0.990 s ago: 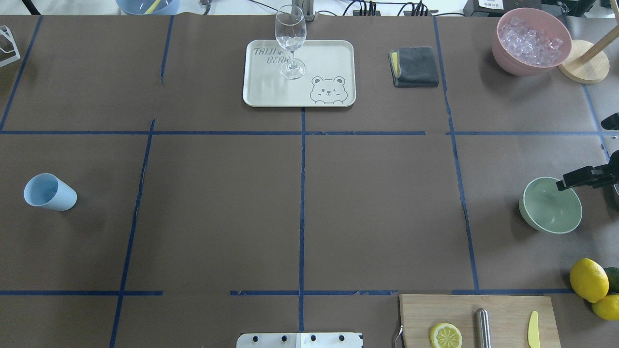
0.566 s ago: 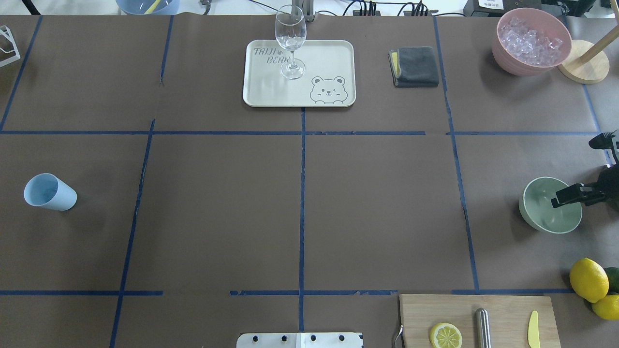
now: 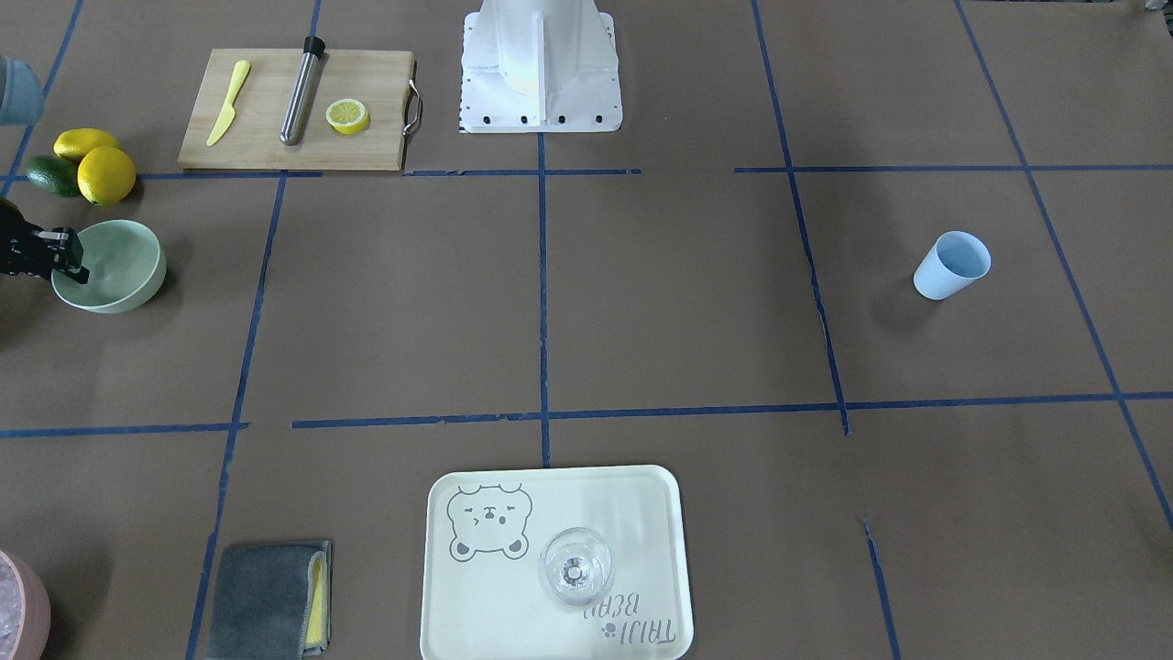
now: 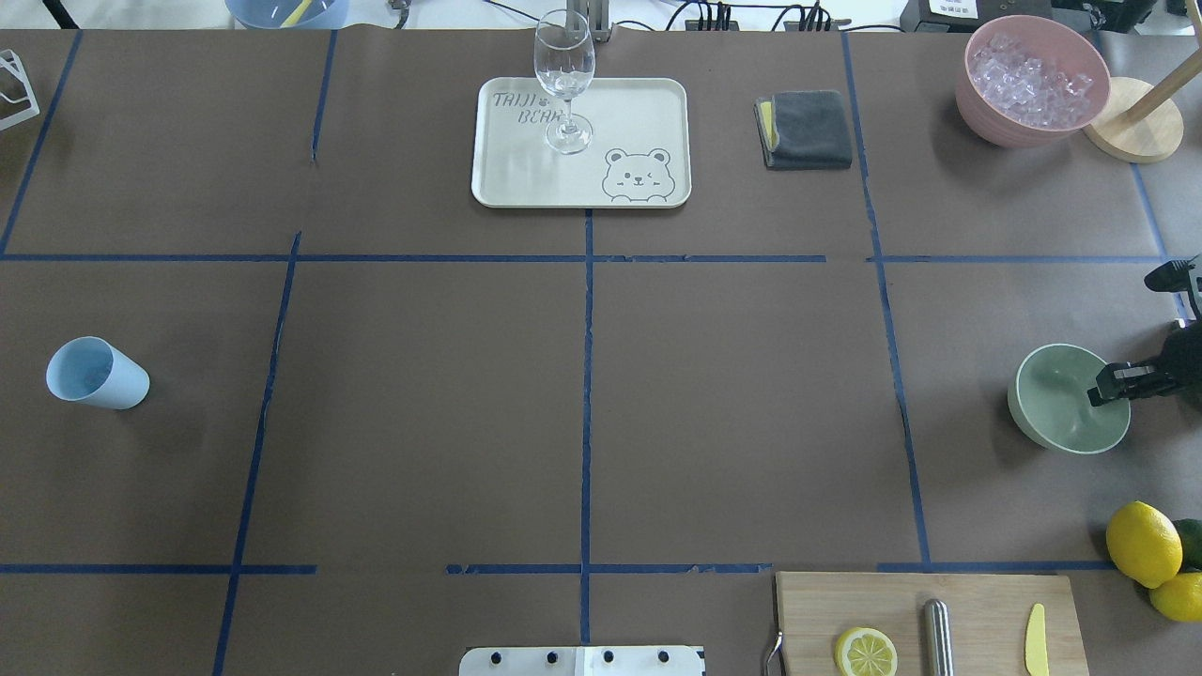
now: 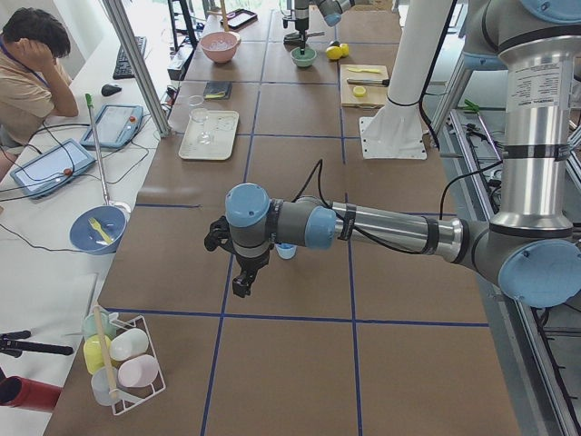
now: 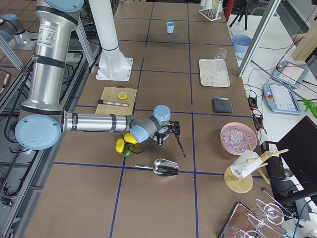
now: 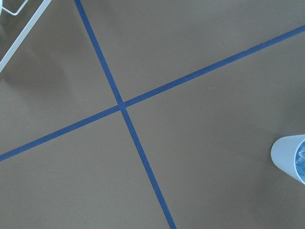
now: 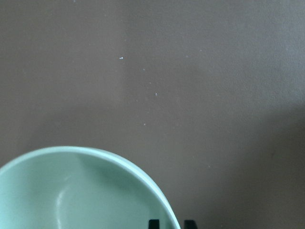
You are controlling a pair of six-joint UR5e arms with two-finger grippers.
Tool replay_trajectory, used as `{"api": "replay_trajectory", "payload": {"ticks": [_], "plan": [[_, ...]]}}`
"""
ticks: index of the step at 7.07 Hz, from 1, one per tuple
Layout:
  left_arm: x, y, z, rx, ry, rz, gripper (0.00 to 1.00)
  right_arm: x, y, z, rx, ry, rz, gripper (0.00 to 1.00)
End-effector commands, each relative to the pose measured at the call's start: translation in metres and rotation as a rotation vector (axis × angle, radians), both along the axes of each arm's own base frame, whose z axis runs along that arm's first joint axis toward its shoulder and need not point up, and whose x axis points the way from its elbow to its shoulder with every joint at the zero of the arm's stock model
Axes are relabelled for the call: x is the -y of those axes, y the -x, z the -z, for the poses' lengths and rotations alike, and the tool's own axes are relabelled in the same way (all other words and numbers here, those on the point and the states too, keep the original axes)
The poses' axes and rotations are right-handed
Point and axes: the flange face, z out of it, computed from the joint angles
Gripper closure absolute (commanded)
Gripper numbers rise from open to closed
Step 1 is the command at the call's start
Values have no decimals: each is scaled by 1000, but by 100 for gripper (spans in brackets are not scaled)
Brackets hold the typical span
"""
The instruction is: Pour ice into bowl
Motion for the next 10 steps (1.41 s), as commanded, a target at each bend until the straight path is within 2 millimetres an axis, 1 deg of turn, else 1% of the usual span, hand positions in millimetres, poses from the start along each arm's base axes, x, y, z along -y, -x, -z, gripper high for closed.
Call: {"api": "replay_trajectory", "payload": {"ticks": [1, 2, 3, 4, 5, 6, 7, 8, 9, 10], "plan": [[0, 0, 1, -1, 1, 1, 0, 5, 5, 20, 34, -20, 2, 100], [0, 0, 4, -2, -7, 1, 0, 10, 11, 57, 89, -7, -30, 100], [0, -1, 4, -1, -9, -3, 0, 20, 22, 100, 158, 44, -82, 100], [1, -1, 5, -2, -12, -3, 0, 31, 71, 144, 211, 86, -84, 100], [2, -1, 7, -3, -39, -3, 0, 41, 127, 203, 263, 130, -118, 100], [5, -2, 11, -5, -76, -1, 0, 36, 173, 243, 294, 167, -149, 100], [7, -4, 14, -8, -94, -7, 0, 19, 238, 300, 336, 169, -164, 100], [7, -9, 19, -73, -128, -21, 0, -4, 301, 351, 356, 207, -214, 100], [6, -15, 24, -136, -132, -38, 0, -22, 340, 384, 317, 206, -229, 100], [5, -17, 32, -185, -165, -52, 0, -30, 383, 416, 308, 193, -233, 100]]}}
